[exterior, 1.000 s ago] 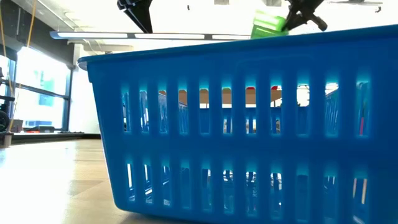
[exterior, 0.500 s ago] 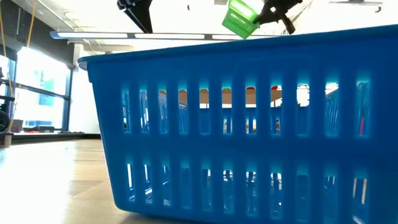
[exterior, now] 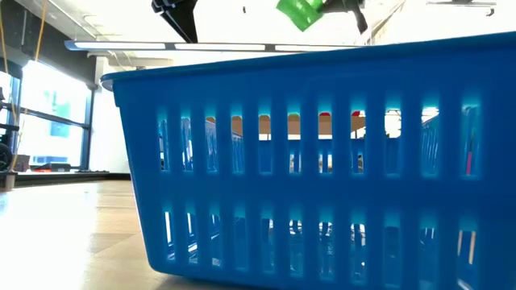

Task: Stack baskets on shelf by color
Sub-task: Stack the top green bin on top of the other green bin on the shelf

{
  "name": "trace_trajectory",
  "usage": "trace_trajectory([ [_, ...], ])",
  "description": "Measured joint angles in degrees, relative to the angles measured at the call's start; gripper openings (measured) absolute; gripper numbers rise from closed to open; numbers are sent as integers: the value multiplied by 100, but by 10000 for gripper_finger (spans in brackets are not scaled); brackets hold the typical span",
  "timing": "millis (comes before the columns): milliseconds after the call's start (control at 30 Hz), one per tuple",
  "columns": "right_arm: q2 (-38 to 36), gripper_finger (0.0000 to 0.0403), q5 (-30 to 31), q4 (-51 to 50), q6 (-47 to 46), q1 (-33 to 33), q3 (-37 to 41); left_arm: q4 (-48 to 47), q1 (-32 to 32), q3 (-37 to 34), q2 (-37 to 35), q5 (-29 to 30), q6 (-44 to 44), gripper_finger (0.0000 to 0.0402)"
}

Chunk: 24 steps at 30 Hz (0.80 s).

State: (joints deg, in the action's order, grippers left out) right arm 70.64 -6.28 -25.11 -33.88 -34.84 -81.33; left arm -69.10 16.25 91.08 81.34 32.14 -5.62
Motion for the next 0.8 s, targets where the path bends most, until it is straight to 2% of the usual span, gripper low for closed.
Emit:
trace_trajectory([
  [233, 566, 0, 597, -913, 72, 419, -1152, -2, 0, 1, 0, 0, 27, 197],
  [467, 1485, 0, 645, -2562, -18, 410, -2540, 0, 0, 0, 0, -1, 27, 197],
  [600, 1879, 0, 407, -3408, -259, 248, -2931, 0, 0, 1, 0, -1, 27, 197],
  [800, 2275, 0, -151, -3736, -510, 80, -2963, 0, 0, 1, 0, -2, 27, 197],
])
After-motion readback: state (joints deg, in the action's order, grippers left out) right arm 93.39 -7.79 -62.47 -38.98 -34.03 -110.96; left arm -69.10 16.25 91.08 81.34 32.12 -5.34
